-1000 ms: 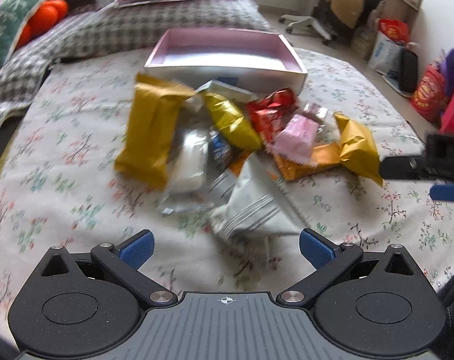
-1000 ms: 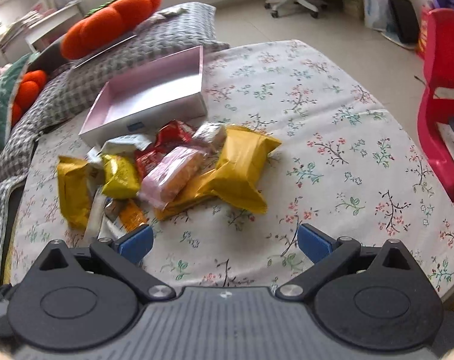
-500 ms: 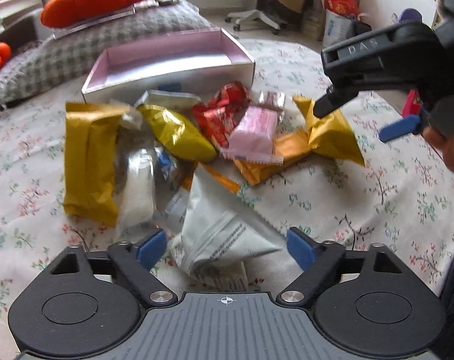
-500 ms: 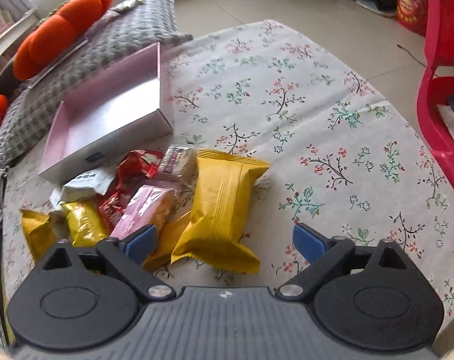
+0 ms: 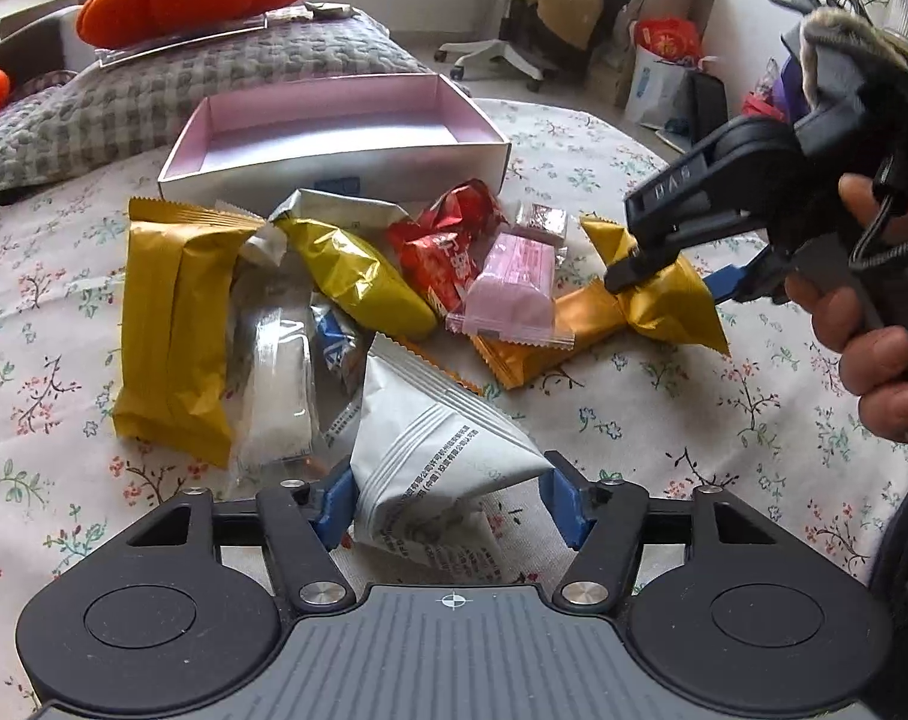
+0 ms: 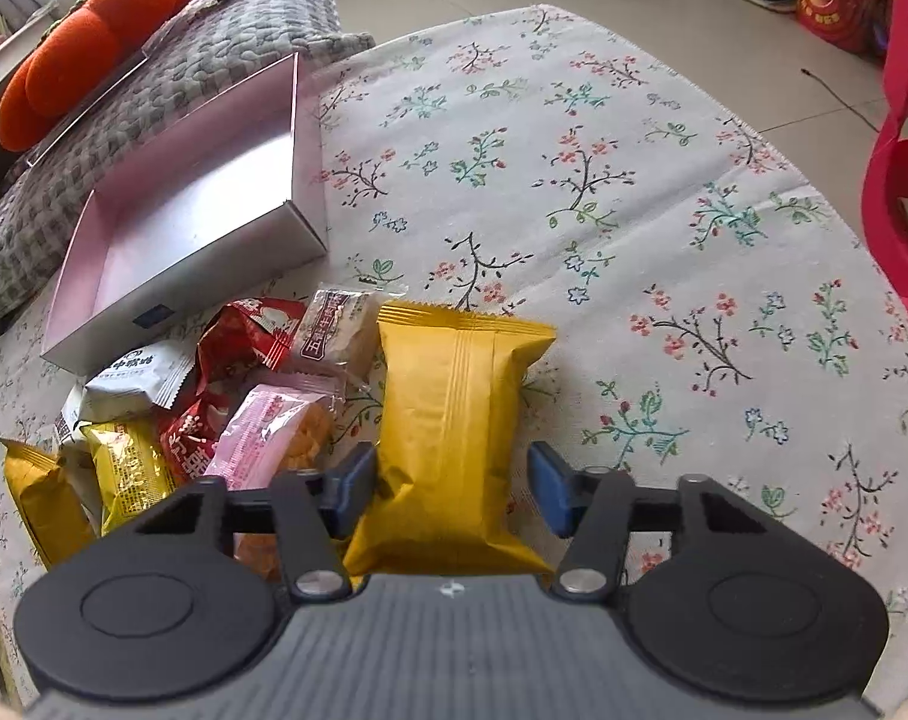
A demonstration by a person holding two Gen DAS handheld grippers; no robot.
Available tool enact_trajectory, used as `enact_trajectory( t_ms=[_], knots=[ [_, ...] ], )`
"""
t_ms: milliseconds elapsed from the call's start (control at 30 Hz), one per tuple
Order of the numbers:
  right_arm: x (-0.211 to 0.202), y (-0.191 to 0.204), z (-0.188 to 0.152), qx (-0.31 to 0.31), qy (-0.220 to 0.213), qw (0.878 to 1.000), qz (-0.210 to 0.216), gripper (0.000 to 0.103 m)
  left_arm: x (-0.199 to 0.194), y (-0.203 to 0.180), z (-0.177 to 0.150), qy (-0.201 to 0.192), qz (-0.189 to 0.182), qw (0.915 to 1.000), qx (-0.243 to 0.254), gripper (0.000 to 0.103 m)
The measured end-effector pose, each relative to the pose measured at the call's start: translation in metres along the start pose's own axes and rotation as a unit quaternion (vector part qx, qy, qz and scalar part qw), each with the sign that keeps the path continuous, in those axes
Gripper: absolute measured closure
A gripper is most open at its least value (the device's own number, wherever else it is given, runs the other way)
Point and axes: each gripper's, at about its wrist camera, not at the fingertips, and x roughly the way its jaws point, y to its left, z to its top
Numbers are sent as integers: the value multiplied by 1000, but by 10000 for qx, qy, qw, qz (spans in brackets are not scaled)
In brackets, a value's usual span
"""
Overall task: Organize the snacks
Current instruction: 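Grasp the yellow cake packet with the right tool while the left grasps a white packet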
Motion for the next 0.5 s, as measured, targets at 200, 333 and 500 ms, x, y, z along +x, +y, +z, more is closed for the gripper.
enact_trajectory(
  t_ms=[200, 333, 500],
  knots=[
    [1, -5, 0, 51, -81, 9999, 105, 66, -4, 11, 3, 71, -181, 9991, -372, 74],
    [-6, -3, -1, -4, -188, 9997, 161, 67, -7, 11, 3, 82, -258, 9989, -390, 74],
    [-9, -4, -2, -15, -226, 9994, 261, 67, -10, 9, 6, 57, -351, 9983, -457, 75]
  ],
)
